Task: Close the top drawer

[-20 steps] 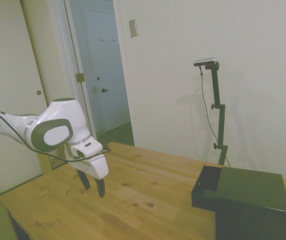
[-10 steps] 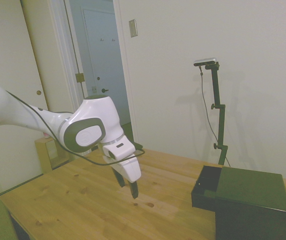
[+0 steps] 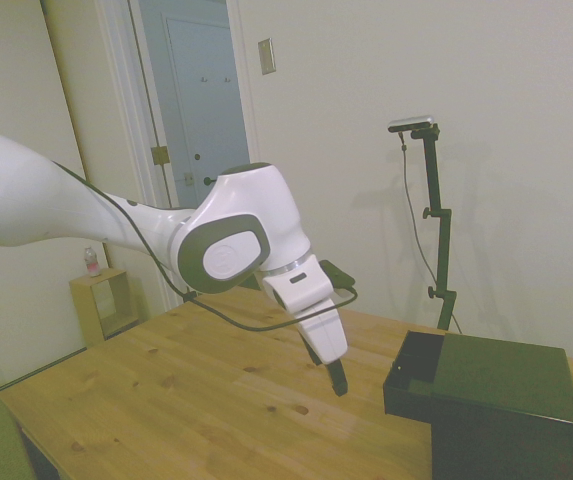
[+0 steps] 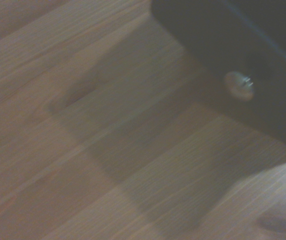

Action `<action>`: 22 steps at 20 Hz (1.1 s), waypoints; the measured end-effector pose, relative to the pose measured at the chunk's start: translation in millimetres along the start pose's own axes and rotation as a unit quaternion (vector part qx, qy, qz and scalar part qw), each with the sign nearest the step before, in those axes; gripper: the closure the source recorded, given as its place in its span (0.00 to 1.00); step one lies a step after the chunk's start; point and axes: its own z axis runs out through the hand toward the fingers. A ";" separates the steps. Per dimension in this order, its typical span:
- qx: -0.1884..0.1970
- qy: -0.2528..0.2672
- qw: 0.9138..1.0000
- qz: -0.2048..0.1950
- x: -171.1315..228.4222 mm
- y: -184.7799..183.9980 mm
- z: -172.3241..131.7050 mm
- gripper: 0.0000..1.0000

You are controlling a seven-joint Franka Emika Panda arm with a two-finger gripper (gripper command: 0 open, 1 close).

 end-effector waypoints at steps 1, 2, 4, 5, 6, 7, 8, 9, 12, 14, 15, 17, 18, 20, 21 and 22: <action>-0.002 0.002 1.000 0.007 8.1 -1.1 3.5 1.00; -0.004 0.004 1.000 0.014 14.5 -3.0 6.2 1.00; -0.004 0.008 1.000 0.024 23.9 -8.2 9.1 1.00; -0.004 0.009 1.000 0.027 26.3 -10.4 10.2 1.00; -0.004 0.010 1.000 0.028 27.4 -12.4 10.7 1.00; -0.003 0.011 1.000 0.028 28.3 -14.3 10.1 1.00; -0.003 0.012 1.000 0.027 28.6 -15.7 9.5 1.00; -0.004 0.011 1.000 0.027 28.0 -16.6 9.0 1.00; -0.006 0.009 1.000 0.024 25.0 -18.2 9.3 1.00; -0.009 0.007 1.000 0.024 23.1 -18.5 10.1 1.00; -0.010 0.006 1.000 0.025 22.7 -18.5 10.2 1.00; -0.013 0.004 1.000 0.027 22.9 -18.1 10.0 1.00; -0.013 0.004 1.000 0.027 23.7 -17.8 9.5 1.00; -0.014 0.005 0.999 0.030 25.9 -16.8 8.9 1.00; -0.016 0.004 0.999 0.032 27.8 -15.6 8.6 1.00; -0.018 0.004 0.999 0.035 30.5 -14.8 7.2 1.00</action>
